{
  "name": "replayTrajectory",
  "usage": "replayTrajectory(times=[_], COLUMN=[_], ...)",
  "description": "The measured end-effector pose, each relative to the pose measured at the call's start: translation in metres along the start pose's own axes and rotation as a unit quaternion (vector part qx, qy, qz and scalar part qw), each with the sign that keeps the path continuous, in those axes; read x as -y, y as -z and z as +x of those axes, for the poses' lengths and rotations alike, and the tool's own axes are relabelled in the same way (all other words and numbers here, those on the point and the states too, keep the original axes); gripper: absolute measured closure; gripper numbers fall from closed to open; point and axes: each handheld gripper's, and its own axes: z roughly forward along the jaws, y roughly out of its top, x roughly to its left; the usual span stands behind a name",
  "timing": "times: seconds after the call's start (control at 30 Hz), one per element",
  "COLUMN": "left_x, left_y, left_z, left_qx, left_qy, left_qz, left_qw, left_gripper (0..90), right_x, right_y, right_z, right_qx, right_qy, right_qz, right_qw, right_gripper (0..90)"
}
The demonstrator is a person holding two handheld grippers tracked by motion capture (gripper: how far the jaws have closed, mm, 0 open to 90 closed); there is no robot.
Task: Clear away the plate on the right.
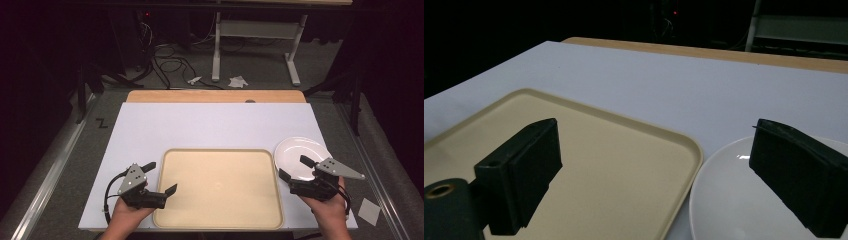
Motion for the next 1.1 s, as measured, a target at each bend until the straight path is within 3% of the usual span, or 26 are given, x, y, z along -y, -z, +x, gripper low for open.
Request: replayTrajectory(times=[0.1,0.2,0.33,0.67,0.77,1.1], left_x=[0.0,-0.001,-0.002,-0.004,-0.005,-0.006], left_y=[-0.001,-0.003,-0.004,-0.009,-0.011,-0.014], left_z=[0.0,0.0,0.0,0.0,0.001,0.006], left_qx=[0.001,0.002,0.002,-0.005,-0.007,-0.011], left_qy=[0.0,-0.001,-0.002,-0.01,-0.011,-0.008], left_qz=[0.001,-0.002,-0.003,-0.001,0.001,-0.003], left_qw=[1.0,1.0,1.0,0.9999,0.9999,0.9999], left_gripper=[0.2,0.2,0.2,0.2,0.2,0.2], right_x=[0.0,0.001,0.004,0.01,0.013,0.021], right_y=[0.002,0.004,0.005,0.009,0.013,0.028], right_z=[-0.001,-0.003,-0.003,-0.01,-0.018,-0.04], right_qx=[0.003,0.007,0.015,0.03,0.051,0.08], right_qy=[-0.002,-0.009,-0.002,-0.017,-0.027,-0.049], right_qz=[-0.001,0.003,0.002,0.012,0.012,0.012], right_qw=[1.0,0.9999,0.9999,0.9993,0.9983,0.9955], right_gripper=[6.9,0.2,0.1,0.1,0.1,0.1])
